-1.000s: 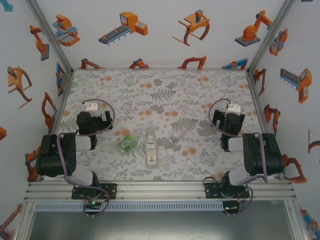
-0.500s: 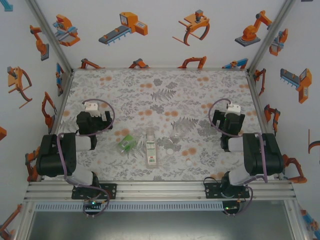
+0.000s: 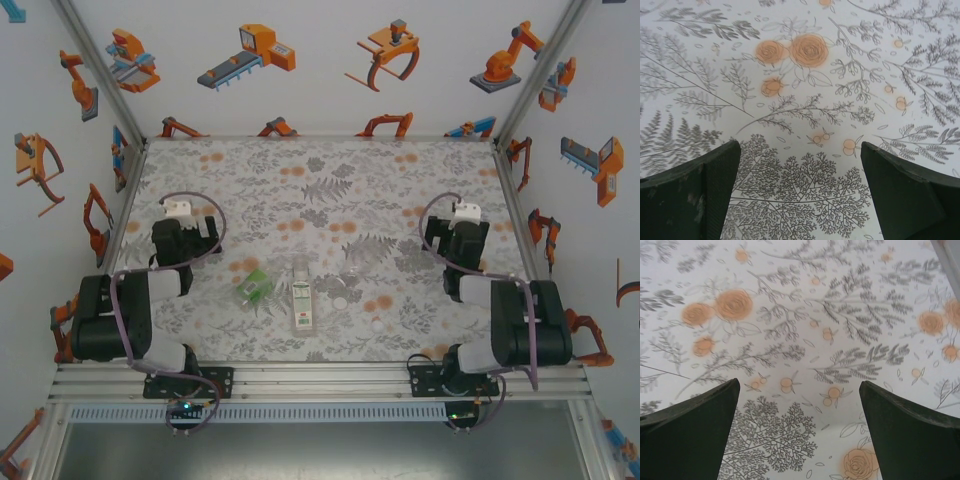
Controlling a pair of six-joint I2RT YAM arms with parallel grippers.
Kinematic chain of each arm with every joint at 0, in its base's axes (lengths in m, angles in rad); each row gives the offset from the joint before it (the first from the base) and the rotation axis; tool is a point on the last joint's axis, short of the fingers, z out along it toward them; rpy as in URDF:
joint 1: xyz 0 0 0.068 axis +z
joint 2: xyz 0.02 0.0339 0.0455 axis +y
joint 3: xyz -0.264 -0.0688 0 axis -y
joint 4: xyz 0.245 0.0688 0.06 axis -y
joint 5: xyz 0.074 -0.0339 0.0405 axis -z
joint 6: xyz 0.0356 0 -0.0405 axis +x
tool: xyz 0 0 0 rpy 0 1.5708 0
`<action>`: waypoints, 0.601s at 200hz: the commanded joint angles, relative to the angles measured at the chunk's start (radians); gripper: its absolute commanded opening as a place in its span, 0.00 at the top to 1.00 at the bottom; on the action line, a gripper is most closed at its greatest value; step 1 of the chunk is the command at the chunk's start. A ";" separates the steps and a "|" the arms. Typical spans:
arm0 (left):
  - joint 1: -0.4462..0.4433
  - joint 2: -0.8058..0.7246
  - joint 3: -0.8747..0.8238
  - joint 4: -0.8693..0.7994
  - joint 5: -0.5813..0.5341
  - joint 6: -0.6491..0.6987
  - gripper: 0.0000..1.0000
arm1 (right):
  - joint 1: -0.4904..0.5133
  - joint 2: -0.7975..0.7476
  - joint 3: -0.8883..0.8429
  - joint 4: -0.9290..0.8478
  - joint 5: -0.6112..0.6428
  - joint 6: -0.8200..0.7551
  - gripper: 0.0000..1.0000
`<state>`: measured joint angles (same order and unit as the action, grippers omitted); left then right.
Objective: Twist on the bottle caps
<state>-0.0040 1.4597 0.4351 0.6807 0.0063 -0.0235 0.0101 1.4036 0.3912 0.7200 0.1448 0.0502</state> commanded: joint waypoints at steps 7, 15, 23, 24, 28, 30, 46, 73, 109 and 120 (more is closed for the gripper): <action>-0.039 -0.127 0.082 -0.207 -0.090 -0.016 0.03 | 0.015 -0.107 0.072 -0.157 -0.100 -0.062 0.07; -0.053 -0.161 0.093 -0.246 -0.104 -0.021 0.03 | 0.017 -0.129 0.097 -0.210 -0.153 -0.080 0.07; -0.064 -0.194 0.110 -0.299 -0.118 -0.040 0.03 | 0.021 -0.141 0.124 -0.263 -0.226 -0.099 0.09; -0.065 -0.198 0.113 -0.307 -0.118 -0.043 0.03 | 0.022 -0.143 0.129 -0.269 -0.235 -0.103 0.09; -0.069 -0.214 0.124 -0.338 -0.120 -0.055 0.03 | 0.023 -0.145 0.143 -0.298 -0.279 -0.115 0.11; -0.072 -0.221 0.130 -0.351 -0.122 -0.060 0.03 | 0.024 -0.146 0.148 -0.309 -0.289 -0.118 0.11; -0.078 -0.276 0.184 -0.485 -0.113 -0.125 0.03 | 0.055 -0.151 0.218 -0.440 -0.411 -0.162 0.13; -0.079 -0.343 0.314 -0.721 -0.036 -0.193 0.03 | 0.175 -0.162 0.327 -0.669 -0.492 -0.330 0.13; -0.079 -0.404 0.485 -0.971 0.084 -0.147 0.03 | 0.336 -0.150 0.470 -1.028 -0.527 -0.671 0.13; -0.079 -0.414 0.512 -1.017 0.103 -0.105 0.03 | 0.378 -0.139 0.507 -1.119 -0.512 -0.765 0.13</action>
<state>-0.0792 1.0847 0.8791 -0.1150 0.0139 -0.1711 0.3229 1.2598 0.8146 -0.0845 -0.3256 -0.4168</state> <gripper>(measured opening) 0.968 0.870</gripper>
